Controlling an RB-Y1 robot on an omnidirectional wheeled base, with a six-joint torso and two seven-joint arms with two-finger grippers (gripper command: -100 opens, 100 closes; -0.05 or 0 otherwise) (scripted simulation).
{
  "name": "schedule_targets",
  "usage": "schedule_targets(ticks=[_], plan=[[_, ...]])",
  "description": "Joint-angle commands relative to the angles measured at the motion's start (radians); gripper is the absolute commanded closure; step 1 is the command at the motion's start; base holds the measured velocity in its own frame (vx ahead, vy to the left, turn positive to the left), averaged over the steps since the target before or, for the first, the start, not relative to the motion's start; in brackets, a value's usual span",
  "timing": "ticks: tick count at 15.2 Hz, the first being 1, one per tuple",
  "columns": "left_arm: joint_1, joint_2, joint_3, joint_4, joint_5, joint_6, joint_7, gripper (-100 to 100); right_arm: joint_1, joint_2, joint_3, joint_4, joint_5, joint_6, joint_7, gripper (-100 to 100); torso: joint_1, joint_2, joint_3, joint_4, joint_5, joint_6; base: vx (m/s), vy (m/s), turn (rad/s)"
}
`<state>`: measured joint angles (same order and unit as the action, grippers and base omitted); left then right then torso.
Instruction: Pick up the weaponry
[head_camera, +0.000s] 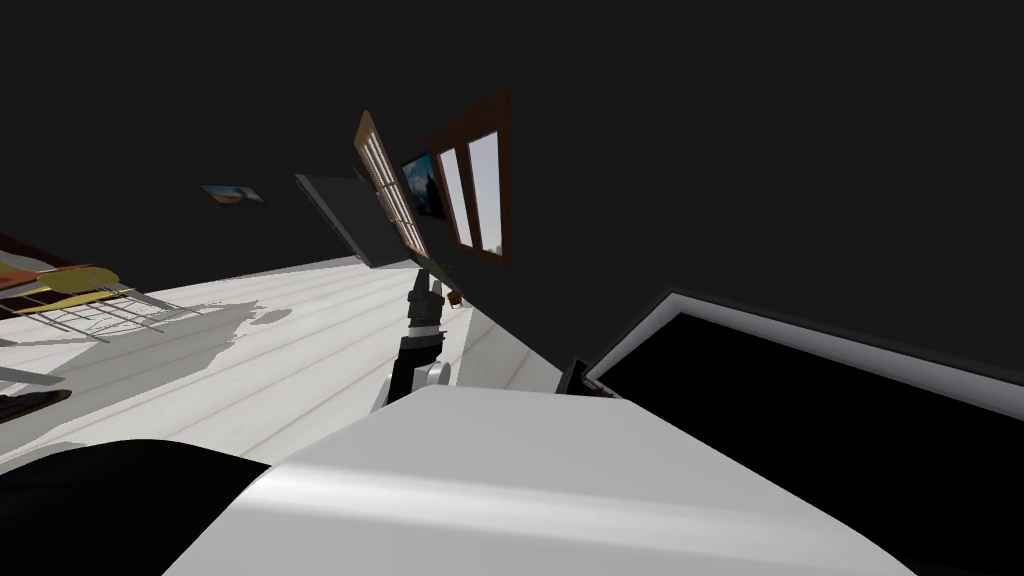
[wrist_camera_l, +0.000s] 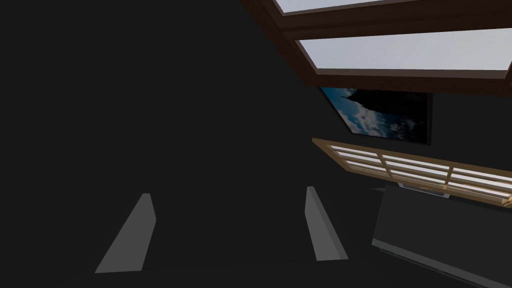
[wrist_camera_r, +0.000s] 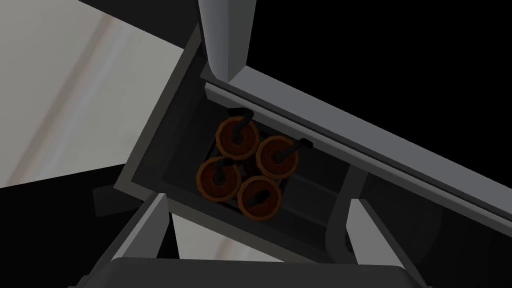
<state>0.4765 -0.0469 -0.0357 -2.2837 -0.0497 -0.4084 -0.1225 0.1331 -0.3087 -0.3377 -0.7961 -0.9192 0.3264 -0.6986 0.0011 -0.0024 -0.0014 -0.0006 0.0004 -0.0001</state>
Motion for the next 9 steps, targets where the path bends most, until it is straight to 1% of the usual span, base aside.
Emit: schedule_targets(ticks=[1,2,3,5,6,7,8,9], plan=[[0.0,0.0,0.0,0.0,0.0,0.0,0.0,0,-0.009,-0.006,-0.002,0.041,-0.019,0.007,-0.001,-100,0.0,0.0,0.0,0.0,0.0,0.0,0.028,0.005,0.034],[0.0,0.0,0.0,0.0,0.0,0.0,0.0,0,-0.009,-0.006,-0.002,0.041,-0.019,0.007,-0.001,-100,0.0,0.0,0.0,0.0,0.0,0.0,0.017,0.004,0.001],[0.0,0.0,0.0,0.0,0.0,0.0,0.0,0,-0.026,-0.019,-0.015,0.07,-0.045,0.031,-0.02,-100,0.0,0.001,0.001,0.0,0.0,0.0,0.027,0.007,0.062],[0.0,0.0,0.0,0.0,0.0,0.0,0.0,0,-0.026,-0.019,-0.015,0.096,-0.048,0.031,-0.02,-100,0.0,0.001,0.0,0.0,0.0,0.0,0.034,0.004,0.075],[0.0,0.0,0.0,0.0,0.0,0.0,0.0,0,-0.026,-0.019,-0.015,0.096,-0.048,0.031,-0.02,-100,0.0,0.001,0.0,0.0,0.0,0.0,0.019,0.0,-0.001],[0.0,0.0,0.0,0.0,0.0,0.0,0.0,0,-0.043,-0.032,-0.028,0.133,-0.074,0.054,-0.037,-100,0.0,0.001,0.001,0.0,0.0,0.0,0.029,-0.002,0.053],[0.0,0.0,0.0,0.0,0.0,0.0,0.0,0,-0.043,-0.032,-0.028,0.146,-0.074,0.054,-0.037,-100,-0.001,0.001,0.001,0.0,0.0,0.0,0.037,-0.004,0.088],[0.0,0.0,0.0,0.0,0.0,0.0,0.0,0,-0.043,-0.032,-0.028,0.147,-0.074,0.054,-0.037,-100,-0.001,0.001,0.0,0.0,0.0,0.0,0.025,-0.002,0.046]])
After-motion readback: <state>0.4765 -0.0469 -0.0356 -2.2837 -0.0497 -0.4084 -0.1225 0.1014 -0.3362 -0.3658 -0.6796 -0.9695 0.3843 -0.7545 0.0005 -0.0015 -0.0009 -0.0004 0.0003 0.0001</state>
